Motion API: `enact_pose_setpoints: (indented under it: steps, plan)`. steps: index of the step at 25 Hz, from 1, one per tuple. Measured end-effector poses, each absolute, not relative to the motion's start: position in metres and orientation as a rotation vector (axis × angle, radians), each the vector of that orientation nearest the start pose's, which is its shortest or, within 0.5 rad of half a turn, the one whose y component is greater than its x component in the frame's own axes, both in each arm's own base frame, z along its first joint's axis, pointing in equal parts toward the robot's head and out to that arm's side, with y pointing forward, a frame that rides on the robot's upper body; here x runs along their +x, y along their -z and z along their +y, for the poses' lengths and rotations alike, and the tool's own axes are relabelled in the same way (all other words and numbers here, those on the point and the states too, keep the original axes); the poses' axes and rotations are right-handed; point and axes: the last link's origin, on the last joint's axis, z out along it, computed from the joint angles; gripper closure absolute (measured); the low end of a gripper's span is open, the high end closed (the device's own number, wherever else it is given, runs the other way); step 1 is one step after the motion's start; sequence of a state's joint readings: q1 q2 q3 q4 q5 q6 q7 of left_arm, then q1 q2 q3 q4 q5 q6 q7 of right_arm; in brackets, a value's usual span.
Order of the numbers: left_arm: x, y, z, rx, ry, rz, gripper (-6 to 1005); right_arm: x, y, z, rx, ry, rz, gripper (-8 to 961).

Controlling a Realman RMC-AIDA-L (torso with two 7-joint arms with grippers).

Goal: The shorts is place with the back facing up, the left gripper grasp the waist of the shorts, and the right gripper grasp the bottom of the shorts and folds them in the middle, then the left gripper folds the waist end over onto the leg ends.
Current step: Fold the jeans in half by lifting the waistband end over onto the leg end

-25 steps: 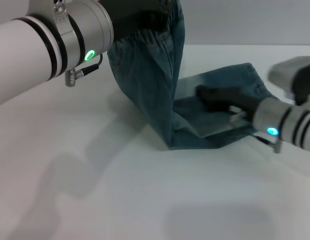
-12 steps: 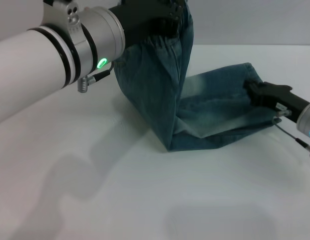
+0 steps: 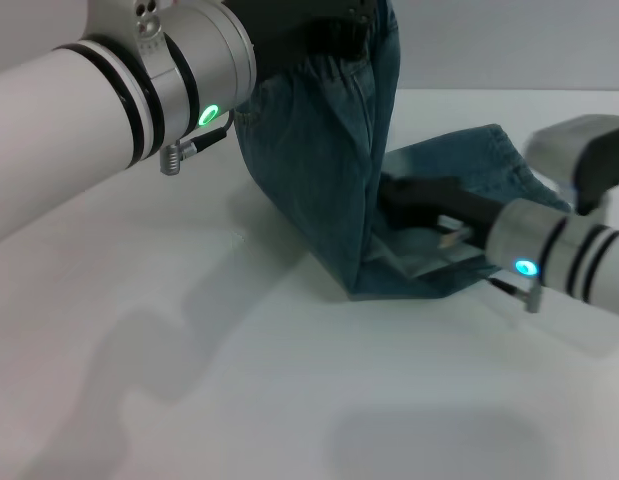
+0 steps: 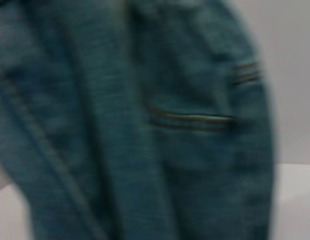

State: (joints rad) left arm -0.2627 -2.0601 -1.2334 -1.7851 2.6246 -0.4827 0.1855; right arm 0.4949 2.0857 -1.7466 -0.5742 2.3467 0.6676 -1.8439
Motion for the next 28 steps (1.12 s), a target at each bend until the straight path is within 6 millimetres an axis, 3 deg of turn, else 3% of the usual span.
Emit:
enact_pose_setpoints:
  steps: [10, 19, 23, 27, 28]
  plan:
    - [-0.058, -0.001, 0.34, -2.185, 0.639, -0.485, 880, 0.19, 0.12, 0.366, -2.451, -0.719, 0.901, 928]
    - [-0.058, -0.003, 0.341, -2.182, 0.64, -0.481, 881, 0.174, 0.135, 0.365, -2.501, -0.666, 0.865, 929]
    - [-0.06, -0.003, 0.341, -2.177, 0.637, -0.487, 881, 0.191, 0.123, 0.373, -2.422, -0.639, 0.9, 929]
    - [-0.061, -0.002, 0.341, -2.177, 0.634, -0.49, 882, 0.232, 0.098, 0.381, -2.262, -0.593, 0.956, 929]
    - [-0.061, -0.002, 0.341, -2.177, 0.636, -0.489, 883, 0.252, 0.083, 0.381, -2.188, -0.578, 0.971, 929]
